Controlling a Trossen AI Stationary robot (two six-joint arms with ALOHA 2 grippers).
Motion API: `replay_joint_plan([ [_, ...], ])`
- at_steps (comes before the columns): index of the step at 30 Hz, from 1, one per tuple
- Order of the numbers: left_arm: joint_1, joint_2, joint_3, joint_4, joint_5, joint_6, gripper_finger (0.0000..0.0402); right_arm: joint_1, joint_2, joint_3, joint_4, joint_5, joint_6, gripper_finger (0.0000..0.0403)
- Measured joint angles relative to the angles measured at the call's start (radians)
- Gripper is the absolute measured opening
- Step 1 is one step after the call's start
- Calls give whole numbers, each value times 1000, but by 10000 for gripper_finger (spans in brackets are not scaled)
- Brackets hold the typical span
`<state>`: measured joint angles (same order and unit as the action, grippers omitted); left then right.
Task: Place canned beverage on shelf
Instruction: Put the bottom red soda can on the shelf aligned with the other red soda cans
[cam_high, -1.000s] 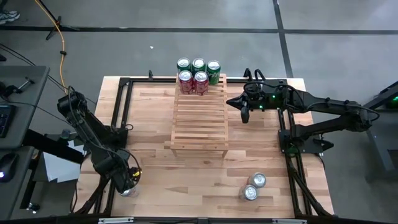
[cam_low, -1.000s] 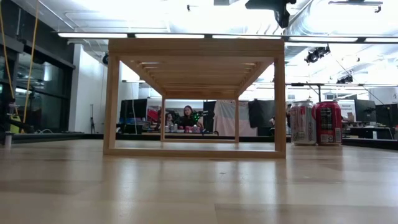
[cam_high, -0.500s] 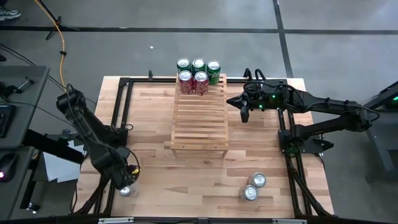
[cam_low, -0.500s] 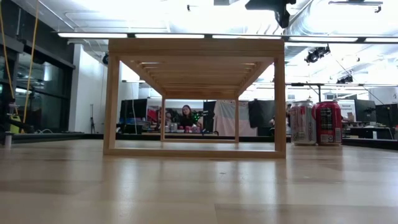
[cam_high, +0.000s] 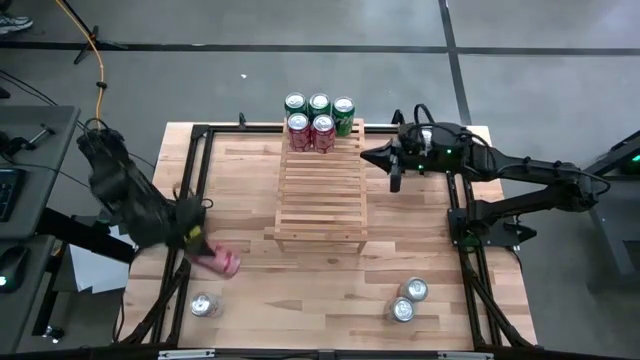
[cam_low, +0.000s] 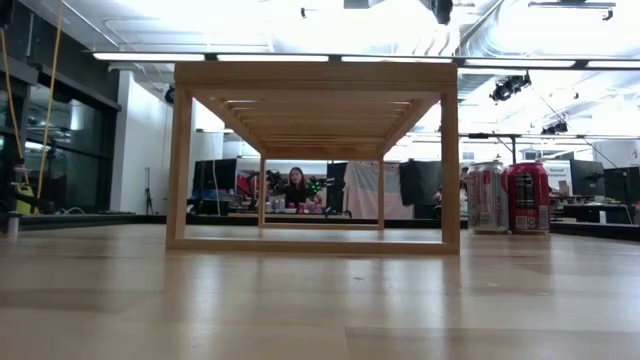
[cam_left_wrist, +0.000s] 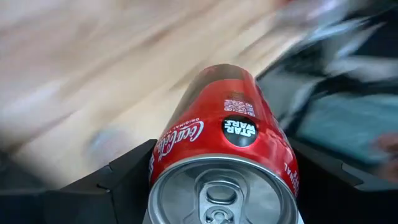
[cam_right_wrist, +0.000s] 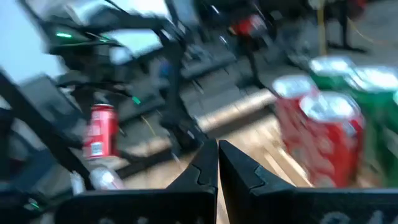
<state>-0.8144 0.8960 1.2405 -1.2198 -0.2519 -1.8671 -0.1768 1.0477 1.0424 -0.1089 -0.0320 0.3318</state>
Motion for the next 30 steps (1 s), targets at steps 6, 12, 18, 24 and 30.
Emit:
replay_joint_plan([
  [6, 131, -9, 173, 70, -347, 299, 292, 12, 0, 0, 240, -47, 8, 14],
  [12, 323, 33, 249, 197, -433, 684, 292, 62, 44, 45, 356, -36, 33, 126],
  [18, 477, 94, 280, 258, -337, 979, 292, 82, 142, 218, 153, -37, 152, 287],
  [24, 578, 203, 316, 283, -190, 1262, 292, 65, 274, 509, -279, -146, 152, 364],
  [30, 640, 342, 360, 284, -112, 1535, 292, 64, 415, 770, -634, -161, -65, 371],
])
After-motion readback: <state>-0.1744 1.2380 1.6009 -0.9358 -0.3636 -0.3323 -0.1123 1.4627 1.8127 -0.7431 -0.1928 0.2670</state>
